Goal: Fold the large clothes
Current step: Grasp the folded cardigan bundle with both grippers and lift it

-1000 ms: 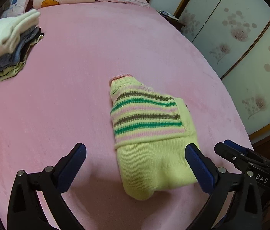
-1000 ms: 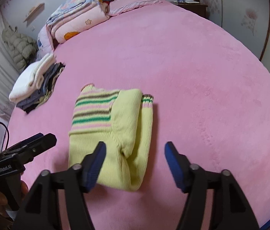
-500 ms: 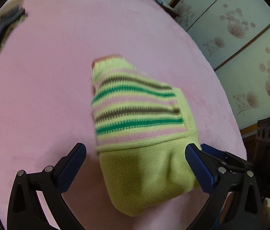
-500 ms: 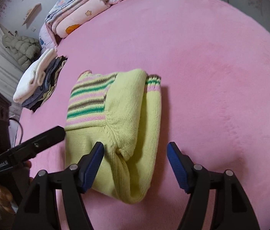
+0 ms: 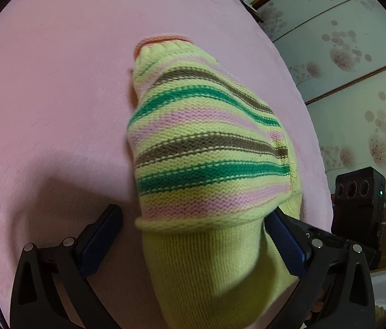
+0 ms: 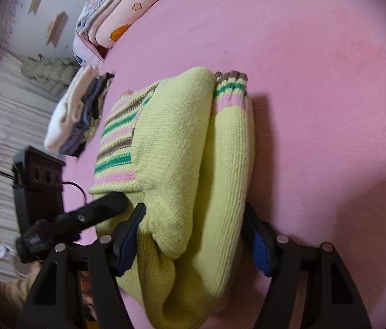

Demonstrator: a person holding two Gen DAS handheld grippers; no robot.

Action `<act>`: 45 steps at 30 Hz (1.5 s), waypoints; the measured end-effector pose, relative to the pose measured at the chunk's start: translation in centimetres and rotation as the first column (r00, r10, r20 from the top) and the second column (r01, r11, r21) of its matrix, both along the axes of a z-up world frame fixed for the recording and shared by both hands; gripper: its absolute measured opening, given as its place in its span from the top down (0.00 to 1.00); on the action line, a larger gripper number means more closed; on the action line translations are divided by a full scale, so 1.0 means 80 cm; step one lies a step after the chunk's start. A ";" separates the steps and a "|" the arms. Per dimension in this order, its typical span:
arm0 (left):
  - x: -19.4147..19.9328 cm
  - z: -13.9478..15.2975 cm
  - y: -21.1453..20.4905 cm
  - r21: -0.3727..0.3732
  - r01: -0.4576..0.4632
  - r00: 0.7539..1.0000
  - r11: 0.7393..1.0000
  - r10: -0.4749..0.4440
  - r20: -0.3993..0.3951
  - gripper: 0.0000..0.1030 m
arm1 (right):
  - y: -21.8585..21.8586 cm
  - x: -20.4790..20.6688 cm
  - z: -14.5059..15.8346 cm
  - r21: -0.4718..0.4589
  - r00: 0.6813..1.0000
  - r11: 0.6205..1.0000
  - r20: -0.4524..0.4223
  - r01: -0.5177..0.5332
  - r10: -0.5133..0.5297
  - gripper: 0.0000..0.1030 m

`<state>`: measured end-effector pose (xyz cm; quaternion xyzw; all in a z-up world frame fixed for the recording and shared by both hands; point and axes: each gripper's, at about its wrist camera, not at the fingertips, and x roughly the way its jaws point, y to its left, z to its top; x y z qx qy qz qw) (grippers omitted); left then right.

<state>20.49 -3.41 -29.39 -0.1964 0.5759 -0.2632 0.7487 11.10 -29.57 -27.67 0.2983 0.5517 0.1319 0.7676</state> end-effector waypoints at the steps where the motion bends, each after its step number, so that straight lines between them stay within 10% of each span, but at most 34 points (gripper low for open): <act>1: -0.001 -0.001 -0.002 0.002 -0.001 1.000 1.000 0.001 0.010 0.01 | -0.001 0.000 -0.003 0.020 1.000 1.000 0.003 0.003 -0.003 0.36; 4: -0.003 0.000 -0.008 -0.015 0.012 1.000 1.000 -0.012 0.023 0.27 | -0.002 0.001 -0.007 0.056 1.000 0.998 0.006 0.009 -0.009 0.42; 9: -0.015 0.034 -0.012 0.039 0.005 0.998 0.999 -0.007 0.066 0.44 | 0.007 -0.002 0.015 0.015 1.000 1.000 0.012 0.002 -0.002 0.58; 31: -0.169 0.377 0.121 0.099 -0.091 0.970 0.991 0.066 0.233 0.44 | 0.138 -0.098 0.336 -0.074 0.960 0.977 0.186 -0.199 0.210 0.61; 45: -0.082 0.487 0.358 0.127 -0.158 0.930 0.979 0.105 0.351 0.43 | 0.354 0.011 0.430 -0.085 0.904 0.955 0.308 -0.285 0.297 0.61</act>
